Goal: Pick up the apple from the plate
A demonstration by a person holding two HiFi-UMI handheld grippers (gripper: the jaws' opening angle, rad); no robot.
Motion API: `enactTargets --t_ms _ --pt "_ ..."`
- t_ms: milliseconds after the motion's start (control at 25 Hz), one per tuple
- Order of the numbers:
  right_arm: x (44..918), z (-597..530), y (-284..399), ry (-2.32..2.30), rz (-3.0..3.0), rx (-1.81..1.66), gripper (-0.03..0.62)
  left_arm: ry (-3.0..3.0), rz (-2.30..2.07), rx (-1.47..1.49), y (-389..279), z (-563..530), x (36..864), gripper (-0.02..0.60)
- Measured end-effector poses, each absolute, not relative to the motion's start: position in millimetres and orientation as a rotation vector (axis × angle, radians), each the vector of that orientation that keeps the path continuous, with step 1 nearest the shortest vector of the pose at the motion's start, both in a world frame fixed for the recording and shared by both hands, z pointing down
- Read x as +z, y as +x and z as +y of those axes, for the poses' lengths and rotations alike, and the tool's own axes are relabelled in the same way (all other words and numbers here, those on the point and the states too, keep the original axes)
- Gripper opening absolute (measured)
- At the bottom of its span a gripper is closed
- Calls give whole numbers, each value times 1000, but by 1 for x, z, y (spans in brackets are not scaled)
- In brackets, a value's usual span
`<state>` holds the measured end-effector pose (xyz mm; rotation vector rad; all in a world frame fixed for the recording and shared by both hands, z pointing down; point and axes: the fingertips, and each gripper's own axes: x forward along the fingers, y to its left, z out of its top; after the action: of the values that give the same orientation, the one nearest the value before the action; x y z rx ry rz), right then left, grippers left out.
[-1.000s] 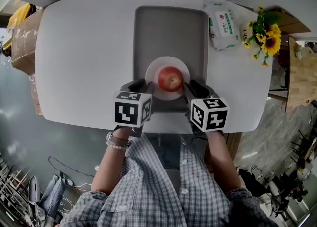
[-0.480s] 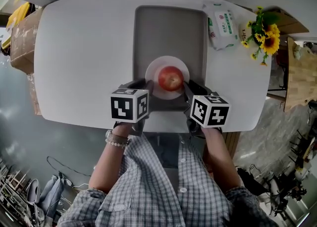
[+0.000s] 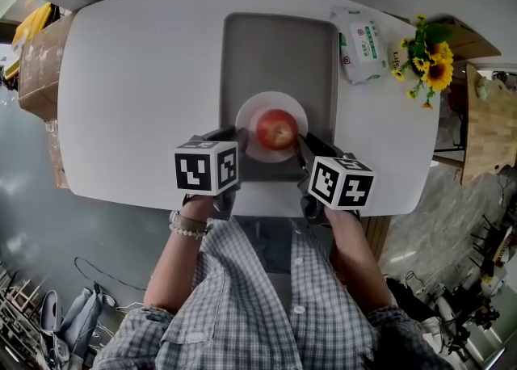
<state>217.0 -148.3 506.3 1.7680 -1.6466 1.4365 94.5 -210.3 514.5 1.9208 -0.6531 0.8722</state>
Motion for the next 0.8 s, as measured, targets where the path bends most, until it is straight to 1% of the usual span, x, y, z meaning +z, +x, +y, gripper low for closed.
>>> enactTargets --t_ms 360,800 --pt "493 -163 205 1746 -1695 1405 87 1906 -680 804 81 -218 504 66" --pt "488 -187 153 1596 -1793 1350 87 1842 -800 673 24 -239 495 60"
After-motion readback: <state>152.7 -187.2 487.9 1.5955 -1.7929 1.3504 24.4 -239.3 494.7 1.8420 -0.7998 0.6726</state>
